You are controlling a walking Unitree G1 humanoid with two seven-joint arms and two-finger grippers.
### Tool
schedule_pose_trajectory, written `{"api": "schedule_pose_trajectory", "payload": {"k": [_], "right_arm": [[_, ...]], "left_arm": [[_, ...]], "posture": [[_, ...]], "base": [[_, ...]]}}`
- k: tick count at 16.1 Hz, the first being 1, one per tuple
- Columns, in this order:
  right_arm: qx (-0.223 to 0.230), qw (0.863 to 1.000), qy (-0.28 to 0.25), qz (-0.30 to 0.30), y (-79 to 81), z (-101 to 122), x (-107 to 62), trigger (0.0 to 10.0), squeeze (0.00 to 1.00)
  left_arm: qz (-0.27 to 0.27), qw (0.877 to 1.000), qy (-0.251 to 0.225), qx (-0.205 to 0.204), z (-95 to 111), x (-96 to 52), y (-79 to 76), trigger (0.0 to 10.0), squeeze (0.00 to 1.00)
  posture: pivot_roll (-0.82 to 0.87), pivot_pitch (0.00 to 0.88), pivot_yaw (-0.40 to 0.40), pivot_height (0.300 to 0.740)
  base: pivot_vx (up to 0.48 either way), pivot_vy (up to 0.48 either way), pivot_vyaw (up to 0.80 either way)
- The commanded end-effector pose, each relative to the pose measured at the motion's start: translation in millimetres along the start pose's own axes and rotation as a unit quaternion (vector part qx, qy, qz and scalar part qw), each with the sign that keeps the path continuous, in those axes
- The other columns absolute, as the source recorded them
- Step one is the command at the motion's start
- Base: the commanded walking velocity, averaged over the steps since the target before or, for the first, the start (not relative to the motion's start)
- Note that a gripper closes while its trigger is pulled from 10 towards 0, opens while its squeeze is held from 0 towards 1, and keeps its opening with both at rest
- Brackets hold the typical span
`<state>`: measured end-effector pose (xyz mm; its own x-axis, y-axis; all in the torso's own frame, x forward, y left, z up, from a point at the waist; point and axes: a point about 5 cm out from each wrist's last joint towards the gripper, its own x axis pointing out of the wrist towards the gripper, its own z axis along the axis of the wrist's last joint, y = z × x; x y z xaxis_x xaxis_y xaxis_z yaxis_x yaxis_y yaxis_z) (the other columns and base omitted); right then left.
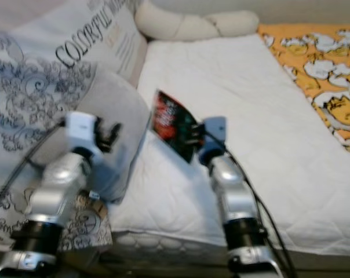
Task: Clean up the room
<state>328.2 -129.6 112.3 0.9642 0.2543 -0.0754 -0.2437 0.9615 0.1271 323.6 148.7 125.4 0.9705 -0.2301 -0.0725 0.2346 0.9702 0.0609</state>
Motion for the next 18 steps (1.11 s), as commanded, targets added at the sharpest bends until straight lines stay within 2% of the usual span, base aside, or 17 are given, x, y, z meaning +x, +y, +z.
{"api": "schedule_pose_trajectory", "payload": {"k": [1,3,4,6,8,10,13,15,16,18], "right_arm": [[0.006,1.000,-0.027,0.010,5.7,12,2.4,10.0,0.00],[0.003,1.000,-0.028,0.008,5.1,12,1.4,10.0,0.00],[-0.004,1.000,-0.030,0.006,4.0,13,-1.1,10.0,0.00],[-0.013,1.000,-0.023,0.001,0.3,12,-4.4,10.0,0.00],[-0.045,0.999,-0.027,-0.002,-6.4,15,-7.8,10.0,0.00],[-0.027,0.999,-0.025,-0.012,-12.7,13,-6.2,10.0,0.00],[0.032,0.999,-0.013,-0.019,-12.4,5,15.0,10.0,0.00],[0.074,0.997,0.003,-0.038,-16.4,-1,26.9,10.0,0.00],[0.080,0.996,0.013,-0.046,-16.8,-5,30.0,10.0,0.00],[0.102,0.992,0.030,-0.062,-17.3,-20,28.6,10.0,0.00]], "left_arm": [[0.011,1.000,0.005,0.009,-1,-3.4,10.8,10.0,0.00],[-0.003,1.000,0.007,0.020,-1,-5.0,9.3,10.0,0.00],[-0.044,0.999,0.010,0.028,0,-10.6,6.8,10.0,0.00],[-0.091,0.995,0.016,0.033,-1,-17.9,1.9,10.0,0.00],[-0.154,0.986,0.025,0.059,-5,-28.9,-9.1,10.0,0.00],[-0.179,0.982,0.034,0.057,-6,-33.9,-10.1,10.0,0.00],[-0.210,0.975,0.043,0.057,-5,-31.2,-11.7,10.0,0.00],[-0.245,0.966,0.057,0.058,-6,-32.8,-16.4,10.0,0.00],[-0.257,0.962,0.061,0.065,-6,-33.3,-16.8,10.0,0.00],[-0.275,0.958,0.066,0.047,-5,-38.4,-18.6,10.0,0.00]], "posture": [[0.00,0.000,0.066,0.740],[0.00,0.000,0.066,0.740],[-0.01,0.000,0.066,0.740],[-0.01,0.000,0.062,0.740],[-0.02,0.000,0.054,0.740],[-0.03,0.000,0.075,0.740],[-0.04,0.000,0.098,0.740],[-0.03,0.000,0.102,0.740],[-0.01,0.000,0.096,0.740],[0.00,0.000,0.110,0.740]], "base": [[0.000,0.000,0.00],[0.000,0.000,0.00],[0.000,0.000,0.00],[0.000,0.000,0.00],[0.000,0.000,0.00],[0.000,0.000,0.00],[0.000,0.000,0.00],[0.000,0.000,0.00],[0.000,0.000,0.00],[0.000,0.000,0.00]]}}
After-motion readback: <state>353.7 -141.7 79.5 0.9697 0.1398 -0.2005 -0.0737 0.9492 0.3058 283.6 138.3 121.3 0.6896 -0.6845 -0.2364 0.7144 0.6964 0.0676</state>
